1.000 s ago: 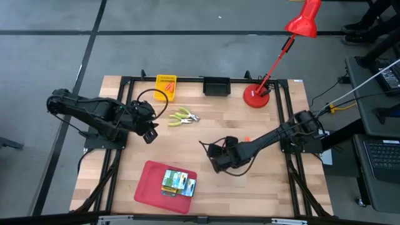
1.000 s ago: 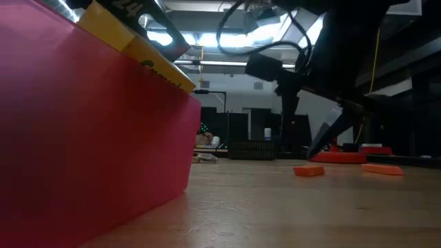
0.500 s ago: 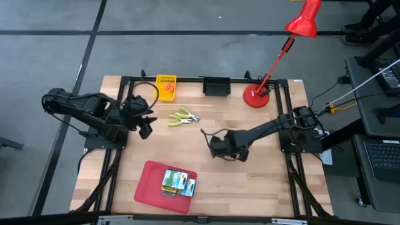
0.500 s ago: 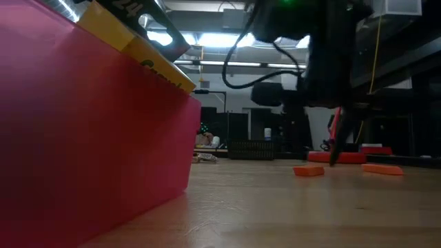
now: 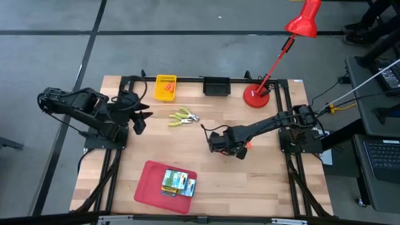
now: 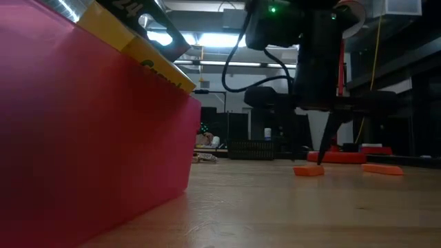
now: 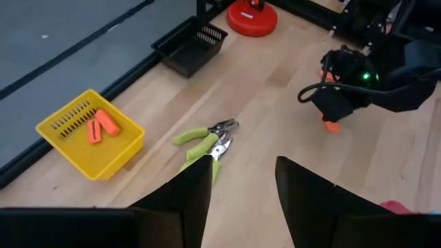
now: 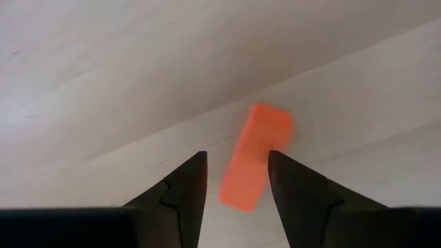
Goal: Pick & Place School Supplies
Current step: Put the orange eraser into the yellow bin
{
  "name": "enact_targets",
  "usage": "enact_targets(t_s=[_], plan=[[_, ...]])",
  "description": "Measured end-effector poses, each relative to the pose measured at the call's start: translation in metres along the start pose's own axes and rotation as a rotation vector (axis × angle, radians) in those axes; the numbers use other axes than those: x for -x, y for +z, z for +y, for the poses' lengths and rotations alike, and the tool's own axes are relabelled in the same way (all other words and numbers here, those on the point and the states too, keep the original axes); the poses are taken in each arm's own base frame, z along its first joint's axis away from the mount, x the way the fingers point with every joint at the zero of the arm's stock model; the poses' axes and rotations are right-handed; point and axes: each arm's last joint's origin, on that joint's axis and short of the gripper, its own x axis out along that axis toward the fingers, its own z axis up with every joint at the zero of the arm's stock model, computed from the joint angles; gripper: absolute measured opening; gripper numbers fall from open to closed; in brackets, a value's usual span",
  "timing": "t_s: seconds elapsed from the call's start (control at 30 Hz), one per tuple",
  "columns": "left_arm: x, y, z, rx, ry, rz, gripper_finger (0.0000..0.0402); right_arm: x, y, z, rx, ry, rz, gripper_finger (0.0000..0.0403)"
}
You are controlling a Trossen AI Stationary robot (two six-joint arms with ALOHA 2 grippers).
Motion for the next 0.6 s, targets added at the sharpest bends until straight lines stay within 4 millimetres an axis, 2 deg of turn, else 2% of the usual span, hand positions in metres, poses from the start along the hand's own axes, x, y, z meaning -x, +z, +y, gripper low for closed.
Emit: enact_targets(t_s=[0.4, 0.6], plan=[[0.001, 0.0, 0.0, 0.001, -0.014, 0.008, 0.0153, -0.006, -0.007, 0.0, 0.009, 0.018, 0.0, 0.0158], [0.001, 0.0, 0.0, 0.015, -0.034, 0.017, 0.0151, -0.007, -0.018, -0.009, 0.05, 0.008, -0.001, 0.0158]])
